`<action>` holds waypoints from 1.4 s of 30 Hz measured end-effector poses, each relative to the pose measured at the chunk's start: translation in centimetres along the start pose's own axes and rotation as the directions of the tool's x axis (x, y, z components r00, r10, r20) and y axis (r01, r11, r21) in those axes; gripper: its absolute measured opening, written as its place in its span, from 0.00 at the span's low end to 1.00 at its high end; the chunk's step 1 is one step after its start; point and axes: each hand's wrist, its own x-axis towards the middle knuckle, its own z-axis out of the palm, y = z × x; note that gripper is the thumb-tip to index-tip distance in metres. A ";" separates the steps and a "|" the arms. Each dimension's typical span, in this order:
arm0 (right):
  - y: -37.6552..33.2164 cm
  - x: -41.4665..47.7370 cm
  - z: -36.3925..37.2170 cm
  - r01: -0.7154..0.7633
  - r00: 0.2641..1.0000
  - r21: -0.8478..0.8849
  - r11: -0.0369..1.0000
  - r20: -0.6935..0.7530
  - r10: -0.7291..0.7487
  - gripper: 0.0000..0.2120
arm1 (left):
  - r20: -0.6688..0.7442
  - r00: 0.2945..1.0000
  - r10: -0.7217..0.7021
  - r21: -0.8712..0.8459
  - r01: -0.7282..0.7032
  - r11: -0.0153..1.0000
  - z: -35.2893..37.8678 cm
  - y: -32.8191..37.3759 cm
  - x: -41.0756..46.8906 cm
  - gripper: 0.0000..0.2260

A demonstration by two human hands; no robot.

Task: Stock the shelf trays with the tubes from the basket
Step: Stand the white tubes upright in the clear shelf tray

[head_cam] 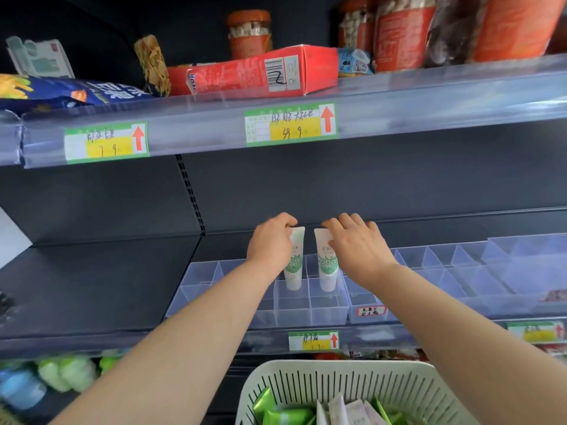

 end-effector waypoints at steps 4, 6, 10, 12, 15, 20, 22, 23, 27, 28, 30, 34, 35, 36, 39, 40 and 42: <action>-0.3 -0.5 -0.2 -0.001 1.000 -0.012 1.000 -0.012 0.001 0.22 | -0.013 0.999 0.044 0.047 -0.044 0.998 -0.1 0.1 -0.3 0.15; -0.4 -0.9 -0.5 -0.001 1.000 -0.023 1.000 -0.020 0.000 0.22 | -0.011 0.997 0.071 0.102 -0.070 0.992 -0.4 0.2 -0.7 0.17; -0.9 -1.8 -1.4 0.011 0.999 -0.048 0.999 -0.046 -0.014 0.23 | -0.014 0.977 0.215 0.261 -0.204 0.944 -1.3 0.5 -1.9 0.17; -1.2 -2.3 -2.0 0.021 0.998 -0.054 0.998 -0.055 -0.024 0.23 | -0.003 0.956 0.292 0.356 -0.272 0.894 -1.9 0.6 -2.7 0.17; -1.6 -3.6 -2.7 0.027 0.998 -0.082 0.996 -0.047 -0.031 0.24 | 0.036 0.943 0.332 0.430 -0.315 0.846 -2.6 0.8 -4.1 0.16; -2.3 -7.7 -2.6 0.036 0.999 -0.068 0.997 -0.016 -0.037 0.22 | 0.094 0.929 0.359 0.478 -0.358 0.802 -2.8 0.4 -7.3 0.19; -2.5 -9.6 -2.3 0.040 0.999 -0.055 0.998 0.001 -0.040 0.21 | 0.131 0.921 0.367 0.490 -0.381 0.784 -2.5 0.4 -8.9 0.18; -2.6 -10.7 -2.1 0.041 0.999 -0.051 0.998 0.010 -0.041 0.20 | 0.144 0.917 0.371 0.489 -0.392 0.779 -2.3 0.4 -9.8 0.18; -2.7 -15.1 -0.1 0.036 0.997 -0.040 0.999 0.071 -0.033 0.22 | 0.187 0.898 0.397 0.444 -0.438 0.782 -0.5 -0.7 -13.5 0.17; -2.7 -16.1 0.6 0.029 0.996 -0.041 0.999 0.091 -0.025 0.22 | 0.201 0.893 0.403 0.428 -0.451 0.783 0.2 -1.2 -14.4 0.17; -2.5 -17.8 2.0 0.013 0.989 -0.049 0.999 0.149 -0.005 0.19 | 0.237 0.887 0.396 0.387 -0.460 0.799 1.5 -2.0 -16.1 0.16; -1.8 -21.0 5.0 -0.026 0.964 -0.041 0.999 0.263 0.036 0.21 | 0.306 0.882 0.357 0.351 -0.453 0.819 4.4 -3.9 -18.7 0.16; -1.5 -21.8 5.7 -0.042 0.957 -0.037 0.998 0.286 0.051 0.23 | 0.326 0.884 0.336 0.347 -0.442 0.827 5.1 -4.4 -19.2 0.16; -1.3 -22.5 6.4 -0.059 0.949 -0.035 0.998 0.309 0.067 0.24 | 0.347 0.884 0.312 0.345 -0.430 0.834 5.8 -4.8 -19.6 0.16; -0.9 -24.3 8.0 -0.092 0.914 -0.039 0.995 0.394 0.100 0.24 | 0.402 0.884 0.239 0.329 -0.383 0.863 7.6 -5.8 -20.7 0.15; -0.8 -24.9 8.5 -0.093 0.900 -0.039 0.995 0.425 0.100 0.24 | 0.420 0.881 0.219 0.313 -0.367 0.876 8.1 -6.1 -21.1 0.16; -0.6 -25.9 9.5 -0.104 0.870 -0.035 0.994 0.481 0.108 0.22 | 0.451 0.872 0.191 0.286 -0.344 0.894 9.1 -6.6 -21.7 0.16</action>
